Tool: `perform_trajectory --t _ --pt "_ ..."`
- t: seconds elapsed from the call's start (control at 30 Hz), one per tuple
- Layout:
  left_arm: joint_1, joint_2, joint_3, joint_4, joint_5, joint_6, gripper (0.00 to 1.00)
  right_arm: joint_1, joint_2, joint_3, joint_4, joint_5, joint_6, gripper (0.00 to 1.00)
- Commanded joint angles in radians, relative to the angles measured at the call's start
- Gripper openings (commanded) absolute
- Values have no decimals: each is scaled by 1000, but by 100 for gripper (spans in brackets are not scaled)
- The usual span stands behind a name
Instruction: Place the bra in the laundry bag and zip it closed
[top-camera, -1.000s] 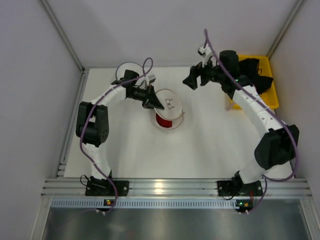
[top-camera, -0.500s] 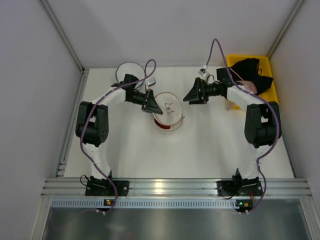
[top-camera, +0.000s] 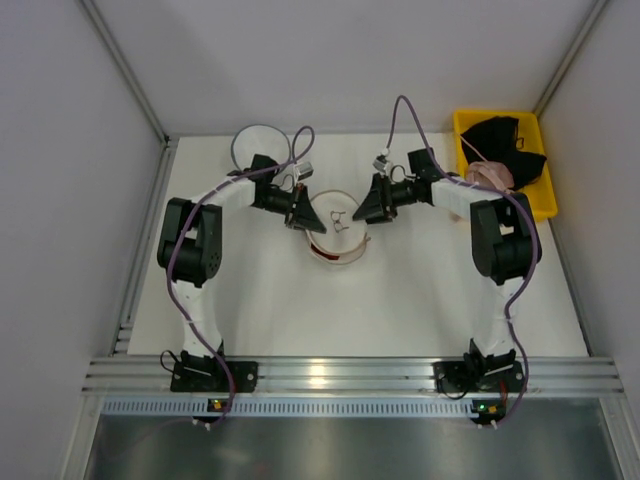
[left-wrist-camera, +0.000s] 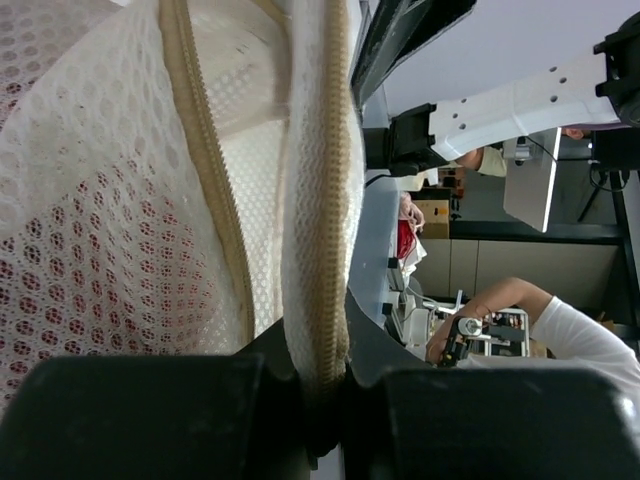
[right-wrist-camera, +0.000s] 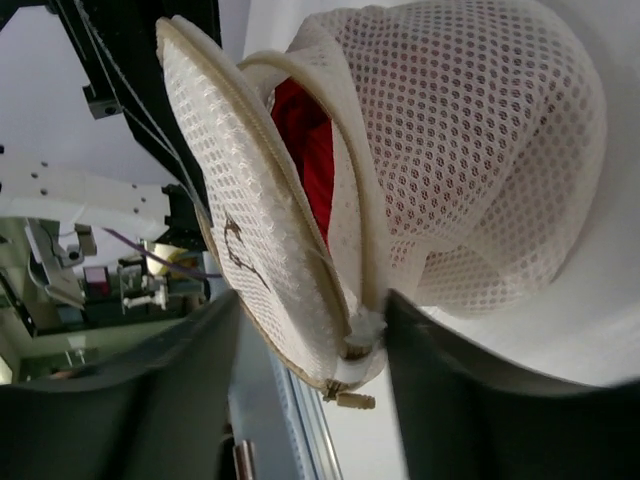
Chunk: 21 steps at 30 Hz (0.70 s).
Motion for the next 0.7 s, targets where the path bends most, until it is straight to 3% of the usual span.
perform_trajectory --t 0.0,0.07,0.1,0.2,0.4,0.43,0.53,0.67 --pt "11 3 15 2 -16 18 0 21 8 18 62 -47 -1 48" --pt "17 2 23 4 -47 13 3 21 13 19 59 -53 0 35" --pt "25 0 26 4 -62 10 7 21 13 21 59 -53 0 22" --pt "40 -13 37 4 -127 10 15 21 8 18 59 -53 6 0" --pt "101 -118 107 4 -297 85 35 22 -9 1 92 -30 71 0" --pt "107 -154 130 -5 -375 109 46 24 -15 -8 96 -24 97 0" --pt "106 -229 181 -28 -456 266 63 30 -21 -13 100 -7 127 0" --pt "20 -273 269 -163 -567 517 65 38 -21 -17 103 18 170 0"
